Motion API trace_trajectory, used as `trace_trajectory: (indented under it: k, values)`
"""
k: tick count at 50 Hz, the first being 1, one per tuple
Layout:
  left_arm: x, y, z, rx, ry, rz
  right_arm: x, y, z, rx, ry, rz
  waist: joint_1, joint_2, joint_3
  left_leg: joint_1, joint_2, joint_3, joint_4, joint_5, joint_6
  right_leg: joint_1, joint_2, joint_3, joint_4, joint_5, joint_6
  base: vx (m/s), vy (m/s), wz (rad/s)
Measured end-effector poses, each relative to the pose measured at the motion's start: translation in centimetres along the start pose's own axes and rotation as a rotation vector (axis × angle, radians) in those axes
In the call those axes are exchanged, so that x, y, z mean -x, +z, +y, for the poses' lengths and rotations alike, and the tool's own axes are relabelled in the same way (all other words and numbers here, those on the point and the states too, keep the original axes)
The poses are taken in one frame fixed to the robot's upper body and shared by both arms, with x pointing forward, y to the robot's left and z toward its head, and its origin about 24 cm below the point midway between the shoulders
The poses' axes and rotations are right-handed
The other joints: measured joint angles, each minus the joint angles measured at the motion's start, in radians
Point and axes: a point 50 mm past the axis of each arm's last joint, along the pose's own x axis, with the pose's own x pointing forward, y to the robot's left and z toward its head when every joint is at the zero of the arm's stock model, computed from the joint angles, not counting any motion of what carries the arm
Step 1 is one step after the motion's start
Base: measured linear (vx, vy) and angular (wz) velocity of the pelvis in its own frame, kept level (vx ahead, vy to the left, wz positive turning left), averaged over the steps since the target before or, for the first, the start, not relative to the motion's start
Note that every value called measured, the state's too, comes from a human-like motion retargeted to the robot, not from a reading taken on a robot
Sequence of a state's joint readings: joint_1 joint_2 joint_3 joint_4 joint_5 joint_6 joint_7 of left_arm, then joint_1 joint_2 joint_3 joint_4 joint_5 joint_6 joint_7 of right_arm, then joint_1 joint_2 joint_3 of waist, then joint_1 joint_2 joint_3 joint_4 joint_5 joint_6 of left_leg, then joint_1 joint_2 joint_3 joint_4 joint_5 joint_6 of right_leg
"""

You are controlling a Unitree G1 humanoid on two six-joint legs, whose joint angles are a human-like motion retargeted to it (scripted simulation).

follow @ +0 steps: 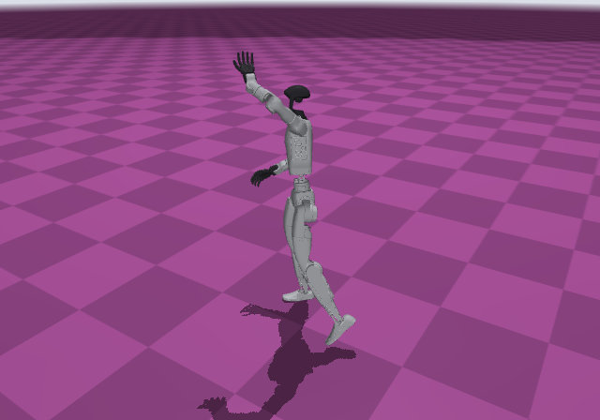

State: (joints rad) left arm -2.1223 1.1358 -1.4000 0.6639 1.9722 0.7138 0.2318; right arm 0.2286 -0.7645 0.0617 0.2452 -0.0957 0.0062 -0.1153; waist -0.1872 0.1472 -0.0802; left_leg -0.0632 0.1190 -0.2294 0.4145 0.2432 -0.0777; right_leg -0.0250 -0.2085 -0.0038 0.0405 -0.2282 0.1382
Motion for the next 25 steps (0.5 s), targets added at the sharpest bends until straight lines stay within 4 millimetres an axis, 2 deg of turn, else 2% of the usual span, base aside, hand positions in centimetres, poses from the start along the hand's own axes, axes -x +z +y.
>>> trace_trajectory:
  k: [3,5,9,13,15,21,25]
  values:
    - [-2.9,-1.3,5.8,0.157,0.197,0.054,-0.1,1.2,1.4,-0.056,0.048,-0.044,-0.043,-0.017,0.015,0.001,0.002,0.005,-0.006,-0.007,-0.001,0.005,-0.004,-0.013,0.004,-0.001,-0.002,-0.01,0.03,0.25]
    - [-4.1,-2.2,10.1,0.261,0.328,0.075,-0.3,2.3,2.5,-0.099,0.076,-0.082,-0.075,-0.036,0.032,0.002,0.0,0.009,-0.008,-0.012,0.002,0.006,-0.008,-0.017,0.006,0.001,-0.001,0.0,0.0,0.0]
    - [-3.8,-2.7,18.3,0.482,0.551,0.085,-0.8,4.6,4.5,-0.165,0.116,-0.149,-0.143,-0.073,0.083,0.001,-0.011,0.016,-0.001,-0.017,0.016,0.007,-0.019,-0.016,0.008,0.004,0.001,0.0,0.0,0.0]
    - [-1.2,-1.1,25.5,0.716,0.684,0.005,-1.2,6.4,5.8,-0.214,0.15,-0.197,-0.204,-0.096,0.133,-0.003,-0.024,0.025,0.012,-0.017,0.03,0.004,-0.031,-0.004,0.006,0.009,0.005,-0.06,0.03,-0.12]
    - [0.6,-0.1,28.4,0.832,0.714,-0.044,-1.3,7.1,6.1,-0.228,0.155,-0.22,-0.23,-0.1,0.156,-0.006,-0.031,0.03,0.017,-0.015,0.036,-0.002,-0.036,0.005,0.003,0.013,0.005,-0.06,0.03,-0.24]
    - [6.5,3.8,34.6,1.094,0.644,-0.204,-1.2,8.5,6.1,-0.252,0.135,-0.274,-0.286,-0.091,0.208,-0.013,-0.049,0.047,0.014,-0.015,0.046,-0.029,-0.051,0.035,-0.016,0.033,0.002,-0.06,0.03,-0.29]
    - [9.7,4.8,38.0,1.193,0.599,-0.289,-0.9,8.5,6.2,-0.262,0.127,-0.275,-0.297,-0.088,0.228,-0.019,-0.059,0.057,0.005,-0.021,0.051,-0.046,-0.063,0.045,-0.028,0.045,0.003,-0.06,0.02,-0.12]
